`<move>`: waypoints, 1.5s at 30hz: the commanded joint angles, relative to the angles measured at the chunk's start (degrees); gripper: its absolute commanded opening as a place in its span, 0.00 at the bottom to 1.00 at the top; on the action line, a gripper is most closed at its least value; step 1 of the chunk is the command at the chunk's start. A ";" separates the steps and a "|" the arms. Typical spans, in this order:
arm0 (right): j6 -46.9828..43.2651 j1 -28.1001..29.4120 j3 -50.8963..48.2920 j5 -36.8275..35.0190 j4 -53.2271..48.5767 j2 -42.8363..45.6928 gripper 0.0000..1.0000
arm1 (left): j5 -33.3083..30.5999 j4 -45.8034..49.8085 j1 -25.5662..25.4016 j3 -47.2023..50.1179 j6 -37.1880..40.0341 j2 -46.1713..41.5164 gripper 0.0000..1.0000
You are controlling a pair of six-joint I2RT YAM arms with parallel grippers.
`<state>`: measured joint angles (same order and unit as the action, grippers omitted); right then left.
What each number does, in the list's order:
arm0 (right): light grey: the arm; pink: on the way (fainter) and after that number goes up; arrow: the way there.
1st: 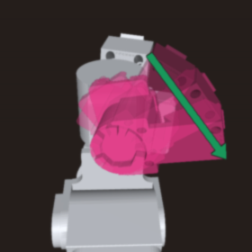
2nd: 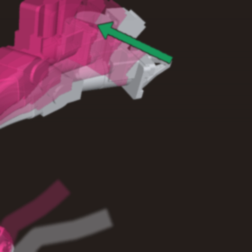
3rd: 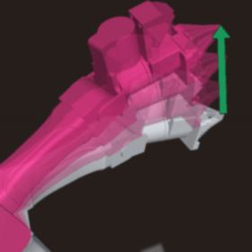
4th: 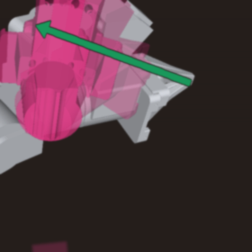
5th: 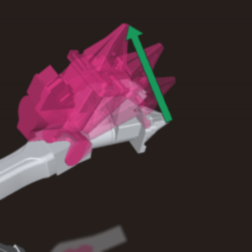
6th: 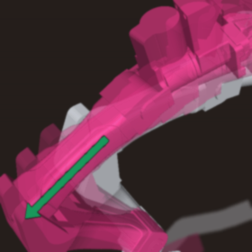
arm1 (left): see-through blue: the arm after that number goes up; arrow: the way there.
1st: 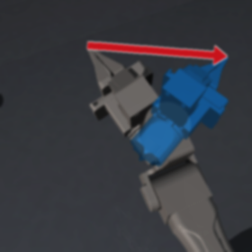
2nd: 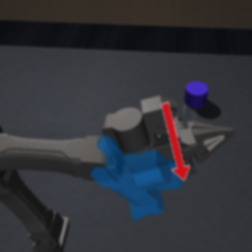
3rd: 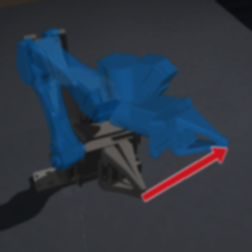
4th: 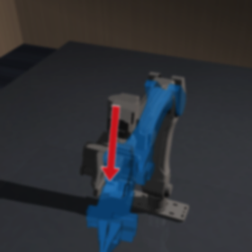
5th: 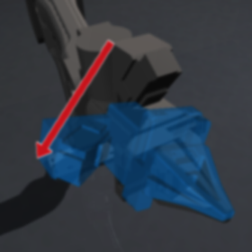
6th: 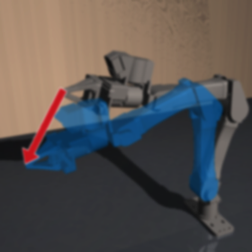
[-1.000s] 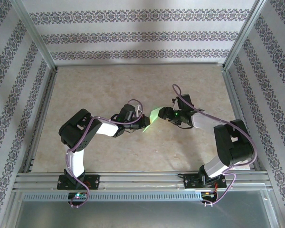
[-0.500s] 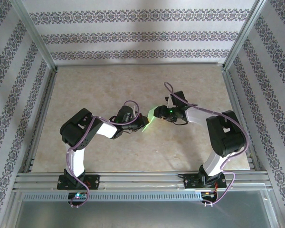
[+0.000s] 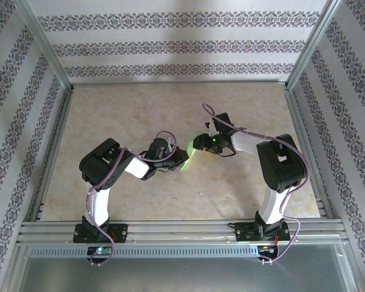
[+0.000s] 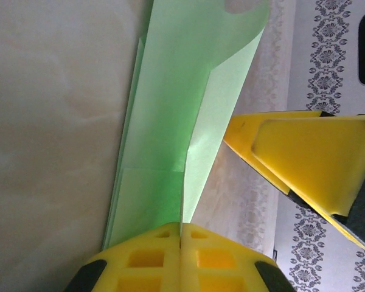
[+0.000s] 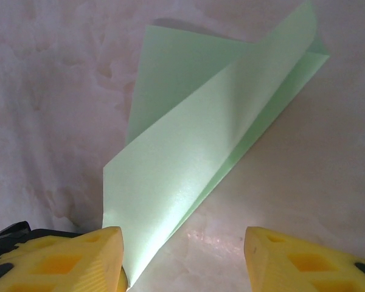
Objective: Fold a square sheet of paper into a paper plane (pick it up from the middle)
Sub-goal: Fifth fold the wing at the center of the table.
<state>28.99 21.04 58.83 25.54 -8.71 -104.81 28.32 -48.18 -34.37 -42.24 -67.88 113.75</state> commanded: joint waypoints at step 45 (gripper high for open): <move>1.03 3.04 14.01 -13.46 -20.55 -13.97 0.68 | -0.41 4.95 1.41 1.57 3.50 -4.93 0.23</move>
<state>29.17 23.90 74.17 17.78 -26.89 -113.97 28.45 -46.26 -33.63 -41.50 -66.89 110.96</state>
